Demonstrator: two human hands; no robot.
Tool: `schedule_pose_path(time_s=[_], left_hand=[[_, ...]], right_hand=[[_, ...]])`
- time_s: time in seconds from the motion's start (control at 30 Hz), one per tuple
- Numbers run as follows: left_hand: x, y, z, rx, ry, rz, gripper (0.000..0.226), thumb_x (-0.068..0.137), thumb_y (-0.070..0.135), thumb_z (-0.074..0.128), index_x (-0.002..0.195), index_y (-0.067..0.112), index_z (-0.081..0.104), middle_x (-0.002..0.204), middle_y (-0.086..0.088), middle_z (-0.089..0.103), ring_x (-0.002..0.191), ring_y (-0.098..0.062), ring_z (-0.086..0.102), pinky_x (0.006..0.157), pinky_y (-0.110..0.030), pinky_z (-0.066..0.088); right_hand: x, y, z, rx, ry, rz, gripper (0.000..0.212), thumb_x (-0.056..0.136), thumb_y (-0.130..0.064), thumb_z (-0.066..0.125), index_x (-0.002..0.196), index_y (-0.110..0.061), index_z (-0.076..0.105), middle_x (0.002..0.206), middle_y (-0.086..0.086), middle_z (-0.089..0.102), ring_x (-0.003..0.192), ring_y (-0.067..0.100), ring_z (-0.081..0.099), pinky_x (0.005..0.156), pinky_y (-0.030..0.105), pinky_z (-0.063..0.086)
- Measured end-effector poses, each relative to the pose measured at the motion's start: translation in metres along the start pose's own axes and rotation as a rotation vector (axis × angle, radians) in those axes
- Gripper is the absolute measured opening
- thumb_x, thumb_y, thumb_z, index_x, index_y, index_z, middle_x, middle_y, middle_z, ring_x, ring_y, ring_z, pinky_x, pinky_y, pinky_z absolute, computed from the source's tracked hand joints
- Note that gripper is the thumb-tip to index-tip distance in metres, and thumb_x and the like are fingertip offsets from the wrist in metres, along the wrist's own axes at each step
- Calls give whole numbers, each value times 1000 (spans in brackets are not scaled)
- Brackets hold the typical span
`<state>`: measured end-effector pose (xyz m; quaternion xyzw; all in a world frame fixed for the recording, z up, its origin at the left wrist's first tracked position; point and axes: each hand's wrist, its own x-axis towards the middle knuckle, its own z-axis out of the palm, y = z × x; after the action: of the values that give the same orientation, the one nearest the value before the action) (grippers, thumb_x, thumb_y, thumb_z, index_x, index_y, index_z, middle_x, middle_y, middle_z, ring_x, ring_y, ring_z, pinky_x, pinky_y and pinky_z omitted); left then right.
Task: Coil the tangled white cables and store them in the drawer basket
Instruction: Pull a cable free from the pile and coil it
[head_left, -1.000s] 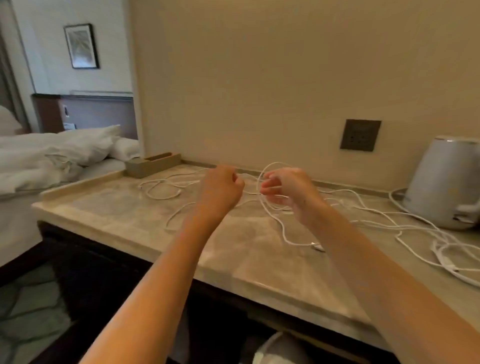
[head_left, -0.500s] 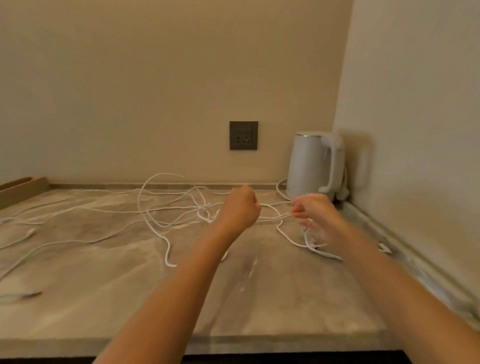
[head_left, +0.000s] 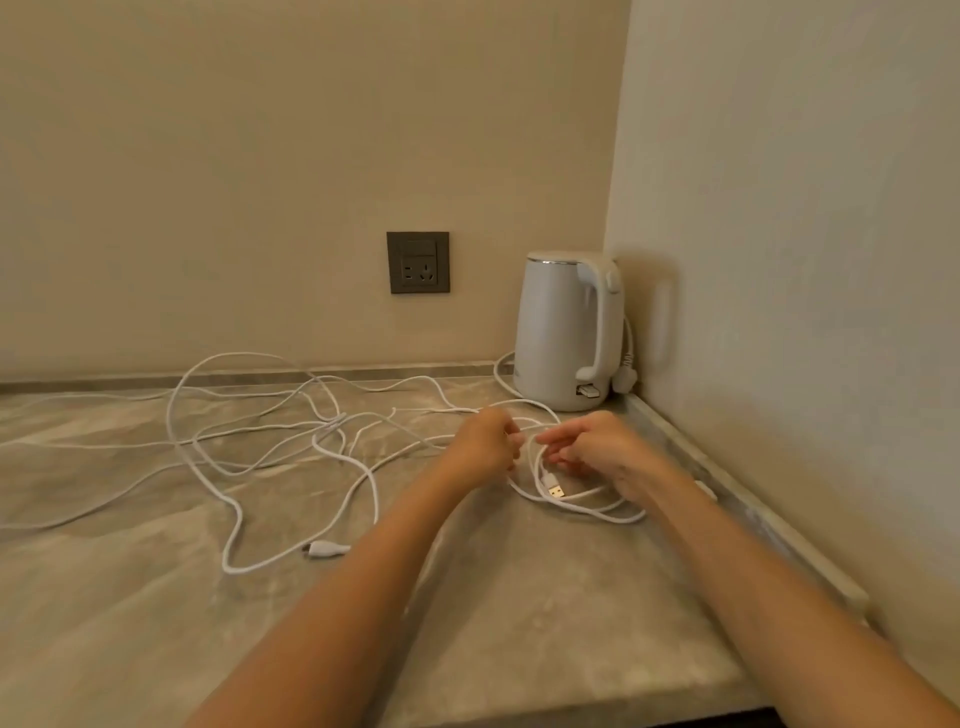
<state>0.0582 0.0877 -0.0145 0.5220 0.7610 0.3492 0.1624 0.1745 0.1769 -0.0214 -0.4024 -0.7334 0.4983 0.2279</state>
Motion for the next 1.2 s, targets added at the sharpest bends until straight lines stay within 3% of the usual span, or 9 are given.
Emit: schedule_pose_path(time_s=[0.1, 0.2, 0.3, 0.4, 0.53, 0.73, 0.97, 1.1, 1.2], left_hand=[[3, 0, 1, -127, -47, -45, 13, 92, 12, 55, 80, 9, 59, 68, -8, 61, 49, -5, 57, 41, -11, 43], [9, -2, 2, -173, -21, -73, 24, 89, 5, 56, 65, 9, 58, 56, -4, 59, 39, -1, 54, 42, -11, 44], [17, -9, 1, -132, 100, -115, 33, 86, -2, 51, 56, 6, 57, 44, -3, 58, 41, -10, 56, 54, -24, 53], [18, -14, -4, 23, 218, -103, 27, 82, -1, 49, 58, 6, 60, 68, -18, 68, 64, -27, 66, 70, -33, 56], [17, -12, -17, 81, 8, -164, 20, 81, 3, 49, 64, 11, 57, 66, -10, 61, 66, -27, 66, 61, -32, 58], [22, 1, -31, 186, -250, -171, 9, 79, 8, 58, 71, 7, 63, 66, -8, 61, 63, -20, 59, 58, -24, 52], [29, 0, -13, 226, 100, 78, 12, 86, 9, 54, 96, 6, 60, 105, -13, 62, 94, -24, 59, 74, -28, 44], [24, 2, -2, 307, -139, 108, 16, 83, 26, 64, 85, 10, 67, 85, -8, 65, 76, -15, 55, 63, -24, 40], [24, -4, -6, 299, -134, 43, 15, 83, 11, 59, 92, 3, 68, 97, -13, 68, 80, -18, 58, 68, -24, 43]], right_hand=[[0, -1, -1, 144, -29, -32, 44, 84, 21, 35, 84, -6, 69, 76, 9, 67, 70, 14, 64, 66, 20, 55], [3, -1, -2, 214, 15, -30, 37, 87, 15, 39, 81, -5, 68, 75, 10, 67, 70, 15, 64, 74, 26, 53], [10, 1, -2, 225, 110, -3, 26, 88, 12, 44, 82, -1, 66, 73, 12, 66, 66, 17, 64, 70, 27, 55], [19, 1, -1, 147, 207, 2, 27, 87, 11, 45, 72, -5, 59, 69, 15, 62, 61, 20, 60, 59, 25, 55], [29, 3, -5, -52, 314, -15, 31, 85, 6, 48, 65, -14, 58, 65, 9, 63, 65, 23, 61, 67, 34, 56], [23, -4, -8, -151, 154, 73, 23, 88, 7, 50, 72, -8, 57, 63, 14, 60, 45, 17, 53, 36, 19, 40], [24, -8, -12, -311, -11, 50, 12, 81, 0, 68, 71, -6, 65, 66, 9, 64, 59, 16, 61, 53, 22, 52], [22, -11, -14, -334, -116, 72, 19, 82, -5, 70, 95, 9, 68, 69, 9, 63, 62, 12, 59, 61, 17, 50], [18, -14, -16, -346, -236, 60, 22, 79, -9, 72, 91, 9, 70, 67, 6, 61, 66, 13, 52, 62, 19, 43]])
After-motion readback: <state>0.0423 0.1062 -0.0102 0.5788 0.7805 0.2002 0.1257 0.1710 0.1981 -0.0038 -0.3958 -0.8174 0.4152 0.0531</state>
